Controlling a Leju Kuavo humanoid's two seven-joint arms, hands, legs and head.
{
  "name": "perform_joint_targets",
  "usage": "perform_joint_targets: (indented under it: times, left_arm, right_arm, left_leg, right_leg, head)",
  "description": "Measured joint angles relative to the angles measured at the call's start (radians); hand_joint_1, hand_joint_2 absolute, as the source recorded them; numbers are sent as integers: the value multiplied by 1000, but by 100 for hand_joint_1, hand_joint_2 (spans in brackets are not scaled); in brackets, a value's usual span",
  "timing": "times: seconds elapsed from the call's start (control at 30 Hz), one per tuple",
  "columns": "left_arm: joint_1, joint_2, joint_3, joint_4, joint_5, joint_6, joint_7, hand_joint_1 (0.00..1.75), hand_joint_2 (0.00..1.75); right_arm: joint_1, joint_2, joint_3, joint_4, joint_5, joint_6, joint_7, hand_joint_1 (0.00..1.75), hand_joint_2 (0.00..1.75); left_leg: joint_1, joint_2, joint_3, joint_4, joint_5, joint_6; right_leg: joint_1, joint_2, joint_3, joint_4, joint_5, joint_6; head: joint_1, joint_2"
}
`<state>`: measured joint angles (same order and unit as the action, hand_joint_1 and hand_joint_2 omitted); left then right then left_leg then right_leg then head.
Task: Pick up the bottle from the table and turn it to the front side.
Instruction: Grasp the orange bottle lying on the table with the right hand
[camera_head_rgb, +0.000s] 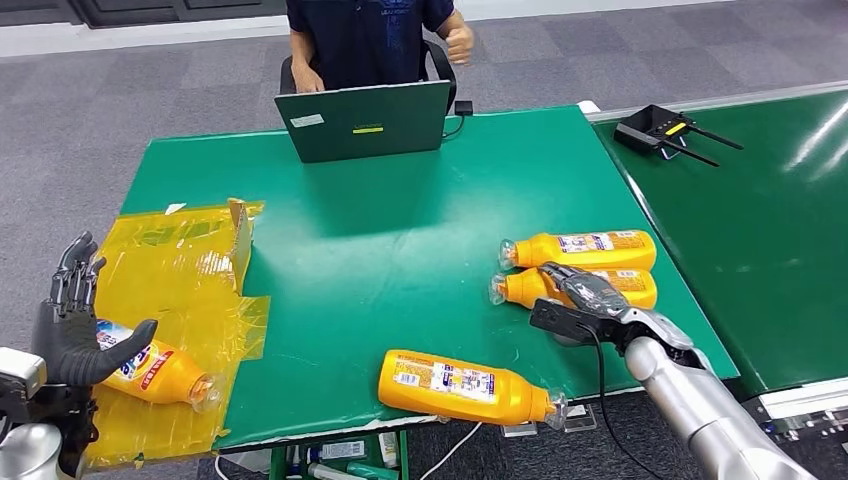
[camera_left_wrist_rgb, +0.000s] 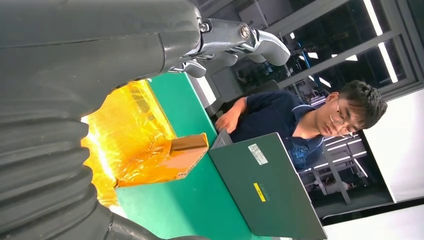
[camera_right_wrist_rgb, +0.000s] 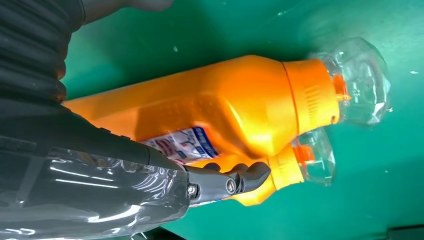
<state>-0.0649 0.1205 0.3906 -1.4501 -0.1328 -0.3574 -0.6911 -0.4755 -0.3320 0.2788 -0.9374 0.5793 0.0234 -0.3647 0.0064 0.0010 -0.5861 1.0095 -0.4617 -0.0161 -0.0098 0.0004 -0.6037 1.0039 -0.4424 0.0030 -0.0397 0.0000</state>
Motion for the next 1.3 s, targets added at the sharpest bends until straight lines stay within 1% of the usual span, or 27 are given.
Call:
perform_joint_targets:
  times: [0.4,0.47,0.57,0.6,0.67,0.8,1.3]
  left_arm:
    - [4,0,0,-4,0,-2,3,0,175]
    - [9,0,0,-7,0,-2,5,0,175]
    - [15,0,-1,-12,1,-4,6,0,175]
    - [16,0,-1,-13,2,-5,6,0,175]
    - [17,-1,-1,-16,3,-7,6,0,175]
    - [18,-3,-2,-20,3,-9,6,0,175]
    - [19,-3,-2,-22,8,-10,6,0,175]
  right_arm:
    - [-36,20,20,60,-2,7,-2,0,175]
    - [-45,24,25,75,-4,7,-4,4,175]
    - [-60,27,33,98,-14,7,-11,83,175]
    - [-65,28,35,107,-22,4,-18,106,175]
    - [-73,29,38,121,-35,-3,-33,106,175]
    - [-85,31,40,134,-44,-10,-40,175,175]
    - [-98,34,57,146,-71,-12,-40,175,175]
  left_leg:
    - [0,0,0,0,0,0]
    - [0,0,0,0,0,0]
    - [0,0,0,0,0,0]
    - [0,0,0,0,0,0]
    - [0,0,0,0,0,0]
    - [0,0,0,0,0,0]
    - [0,0,3,0,0,0]
  right_leg:
    - [0,0,0,0,0,0]
    - [0,0,0,0,0,0]
    - [0,0,0,0,0,0]
    - [0,0,0,0,0,0]
    - [0,0,0,0,0,0]
    - [0,0,0,0,0,0]
    - [0,0,2,0,0,0]
  head:
    - [0,0]
    - [0,0]
    - [0,0]
    - [0,0]
    - [0,0]
    - [0,0]
    - [0,0]
